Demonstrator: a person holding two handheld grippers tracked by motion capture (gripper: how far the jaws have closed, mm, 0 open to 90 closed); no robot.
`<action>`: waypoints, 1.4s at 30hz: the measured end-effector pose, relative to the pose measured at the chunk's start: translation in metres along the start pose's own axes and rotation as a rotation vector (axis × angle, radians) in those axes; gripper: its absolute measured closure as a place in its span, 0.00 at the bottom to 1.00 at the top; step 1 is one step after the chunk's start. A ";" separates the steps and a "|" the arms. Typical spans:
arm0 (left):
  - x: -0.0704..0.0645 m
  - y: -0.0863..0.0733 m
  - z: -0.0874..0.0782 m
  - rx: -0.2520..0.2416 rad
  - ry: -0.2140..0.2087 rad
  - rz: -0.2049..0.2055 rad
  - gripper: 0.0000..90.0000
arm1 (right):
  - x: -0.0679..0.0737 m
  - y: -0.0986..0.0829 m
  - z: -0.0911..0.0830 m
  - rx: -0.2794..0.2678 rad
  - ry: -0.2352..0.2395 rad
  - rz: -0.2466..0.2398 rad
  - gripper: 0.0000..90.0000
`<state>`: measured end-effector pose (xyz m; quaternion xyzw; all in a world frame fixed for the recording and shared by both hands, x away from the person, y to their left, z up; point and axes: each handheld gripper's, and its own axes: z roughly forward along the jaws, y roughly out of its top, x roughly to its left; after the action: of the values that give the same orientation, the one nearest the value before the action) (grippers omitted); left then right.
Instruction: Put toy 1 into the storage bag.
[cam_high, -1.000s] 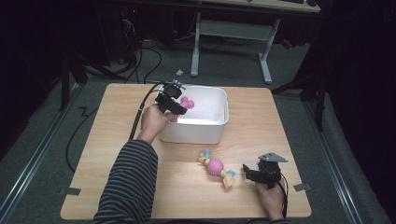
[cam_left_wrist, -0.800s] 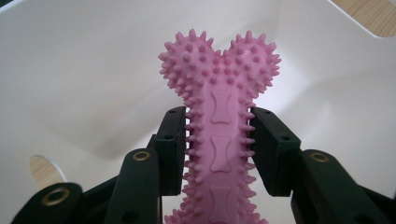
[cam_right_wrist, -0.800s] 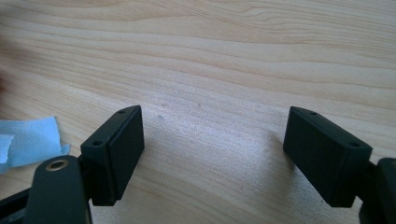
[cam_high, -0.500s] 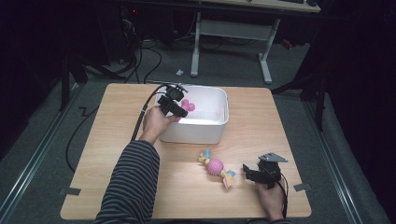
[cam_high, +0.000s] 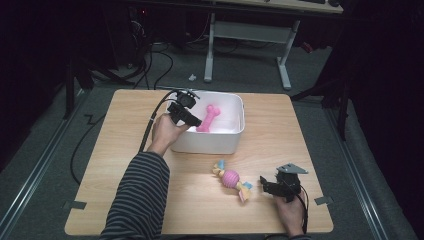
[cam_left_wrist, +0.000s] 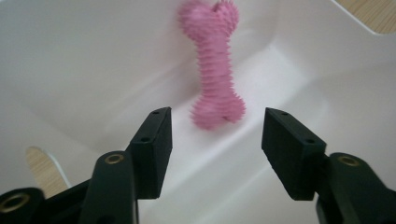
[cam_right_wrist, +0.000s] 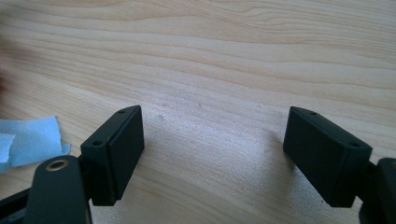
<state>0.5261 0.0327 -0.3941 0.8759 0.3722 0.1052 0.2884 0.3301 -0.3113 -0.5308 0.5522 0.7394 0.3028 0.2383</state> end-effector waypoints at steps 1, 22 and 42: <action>0.000 0.000 0.000 0.000 0.000 0.000 0.46 | 0.000 0.000 0.000 0.000 0.000 0.000 0.23; 0.001 -0.026 -0.065 -0.203 0.006 -0.027 0.41 | 0.000 0.000 0.000 0.000 0.000 -0.002 0.23; -0.003 -0.055 -0.103 -0.264 0.045 -0.014 0.41 | 0.000 0.000 0.000 -0.001 0.000 -0.001 0.23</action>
<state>0.4505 0.1047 -0.3427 0.8252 0.3678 0.1708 0.3933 0.3301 -0.3111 -0.5309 0.5518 0.7395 0.3029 0.2386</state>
